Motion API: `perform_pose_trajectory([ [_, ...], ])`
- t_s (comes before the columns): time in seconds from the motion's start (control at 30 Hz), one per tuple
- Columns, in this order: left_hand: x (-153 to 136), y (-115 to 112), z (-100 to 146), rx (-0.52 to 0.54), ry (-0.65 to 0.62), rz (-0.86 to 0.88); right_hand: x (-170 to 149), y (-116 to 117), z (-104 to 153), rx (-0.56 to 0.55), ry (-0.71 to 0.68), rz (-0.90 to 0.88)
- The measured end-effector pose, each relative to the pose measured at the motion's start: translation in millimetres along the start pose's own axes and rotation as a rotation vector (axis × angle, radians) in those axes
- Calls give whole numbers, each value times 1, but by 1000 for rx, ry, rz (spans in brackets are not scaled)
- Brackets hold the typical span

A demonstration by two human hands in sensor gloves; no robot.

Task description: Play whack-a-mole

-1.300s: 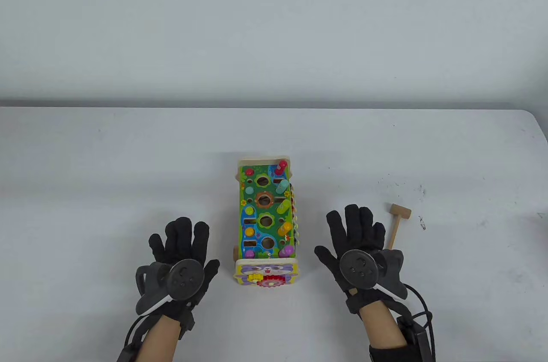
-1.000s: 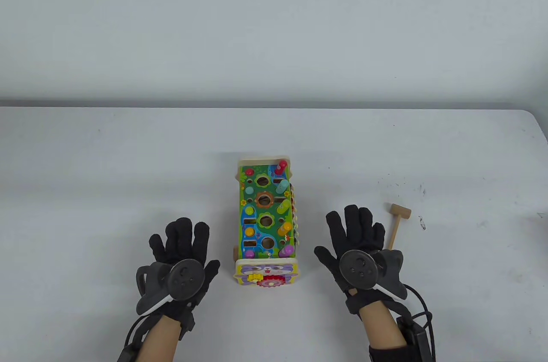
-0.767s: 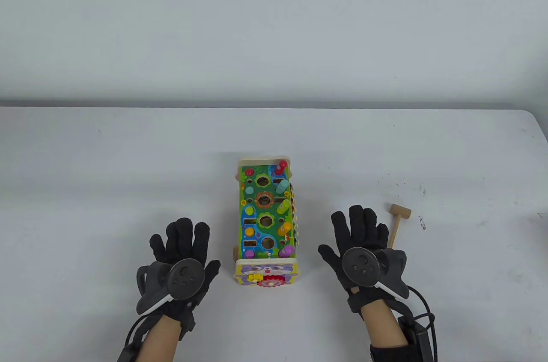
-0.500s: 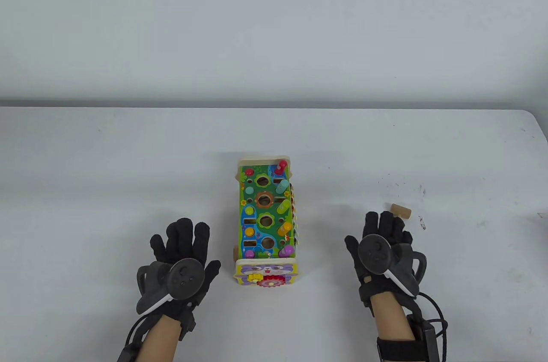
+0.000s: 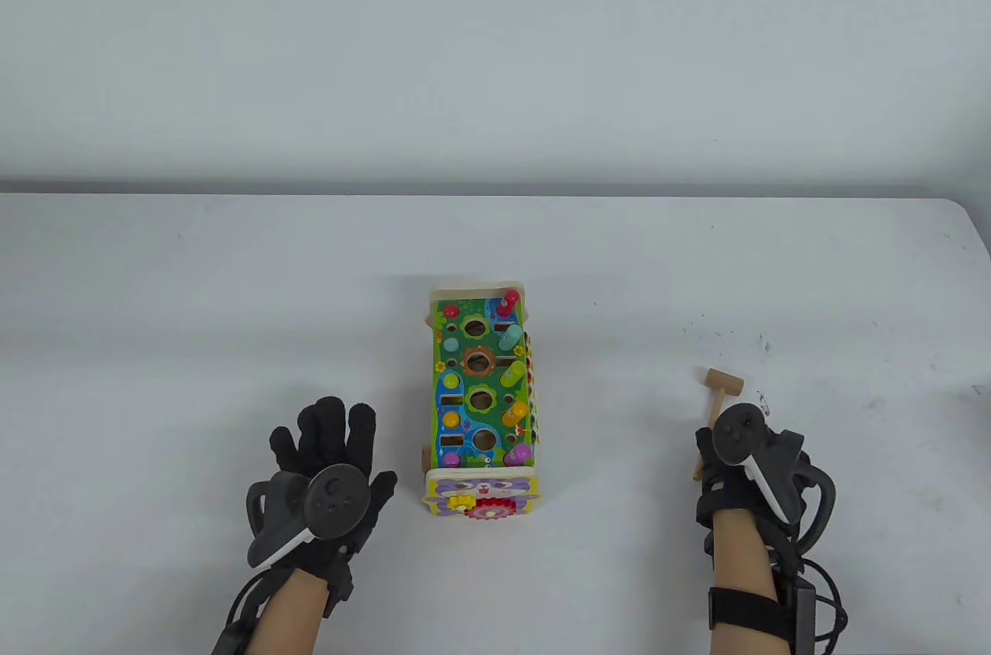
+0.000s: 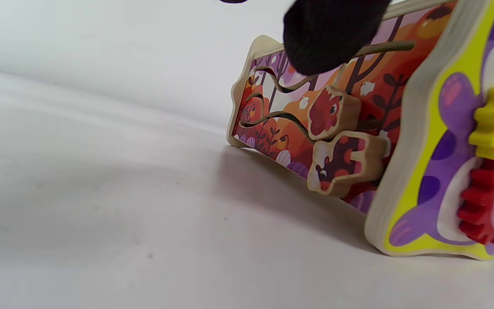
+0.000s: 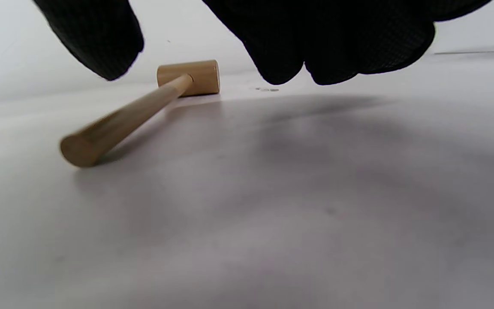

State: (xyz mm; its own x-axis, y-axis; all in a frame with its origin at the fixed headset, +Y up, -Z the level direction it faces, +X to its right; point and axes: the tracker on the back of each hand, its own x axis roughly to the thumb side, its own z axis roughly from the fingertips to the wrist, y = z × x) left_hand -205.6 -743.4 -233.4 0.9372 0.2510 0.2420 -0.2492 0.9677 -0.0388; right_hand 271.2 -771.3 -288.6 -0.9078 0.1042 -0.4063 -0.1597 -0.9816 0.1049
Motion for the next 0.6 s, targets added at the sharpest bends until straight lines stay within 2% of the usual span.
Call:
perform_pose_trajectory([
  [0.6, 0, 0, -1, -21, 11, 1, 32, 7, -4, 0, -14, 202],
])
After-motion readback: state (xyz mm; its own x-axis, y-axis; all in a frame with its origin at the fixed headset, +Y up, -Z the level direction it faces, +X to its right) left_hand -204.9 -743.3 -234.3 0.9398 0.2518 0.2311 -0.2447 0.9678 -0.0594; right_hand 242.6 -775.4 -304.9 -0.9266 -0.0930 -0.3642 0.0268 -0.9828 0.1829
